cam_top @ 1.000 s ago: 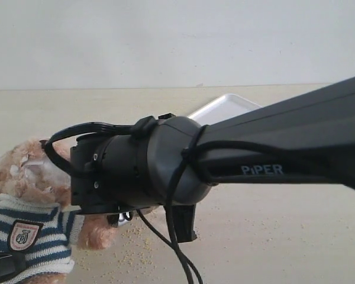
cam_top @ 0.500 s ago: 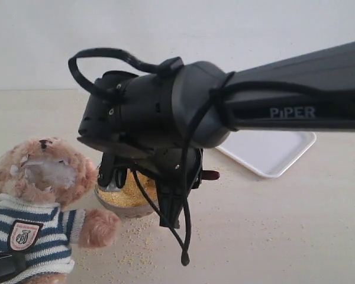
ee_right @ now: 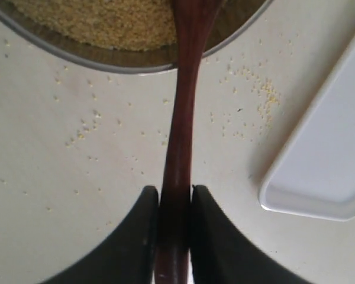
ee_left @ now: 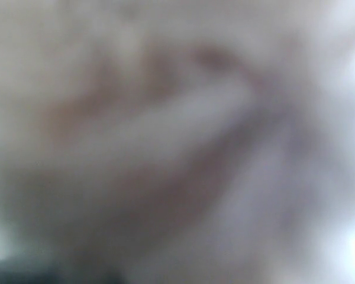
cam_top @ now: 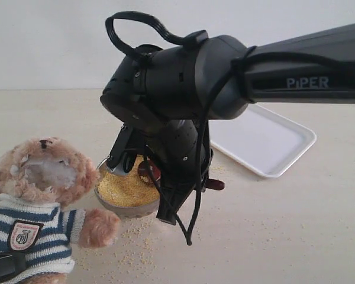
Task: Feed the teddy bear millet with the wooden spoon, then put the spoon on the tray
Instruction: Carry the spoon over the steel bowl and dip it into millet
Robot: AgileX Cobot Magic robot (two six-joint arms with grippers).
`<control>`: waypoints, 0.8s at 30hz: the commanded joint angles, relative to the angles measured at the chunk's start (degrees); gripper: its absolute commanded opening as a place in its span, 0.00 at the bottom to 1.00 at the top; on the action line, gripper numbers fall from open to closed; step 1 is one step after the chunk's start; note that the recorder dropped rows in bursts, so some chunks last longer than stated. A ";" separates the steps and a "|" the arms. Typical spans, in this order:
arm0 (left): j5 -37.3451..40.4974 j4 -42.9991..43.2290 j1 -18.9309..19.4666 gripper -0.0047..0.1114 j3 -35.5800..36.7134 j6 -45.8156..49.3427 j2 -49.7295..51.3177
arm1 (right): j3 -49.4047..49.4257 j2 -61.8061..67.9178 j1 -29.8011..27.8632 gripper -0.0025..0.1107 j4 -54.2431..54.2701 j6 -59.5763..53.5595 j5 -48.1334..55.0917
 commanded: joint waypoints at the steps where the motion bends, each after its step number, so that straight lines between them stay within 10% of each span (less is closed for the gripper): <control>1: 0.67 -1.10 0.17 0.08 0.11 0.39 -0.48 | -0.24 -0.91 0.06 0.03 -4.22 -0.64 0.24; 24: 0.67 -1.10 0.17 0.08 0.11 0.39 -0.48 | -3.73 1.24 1.65 0.03 5.69 -1.33 0.24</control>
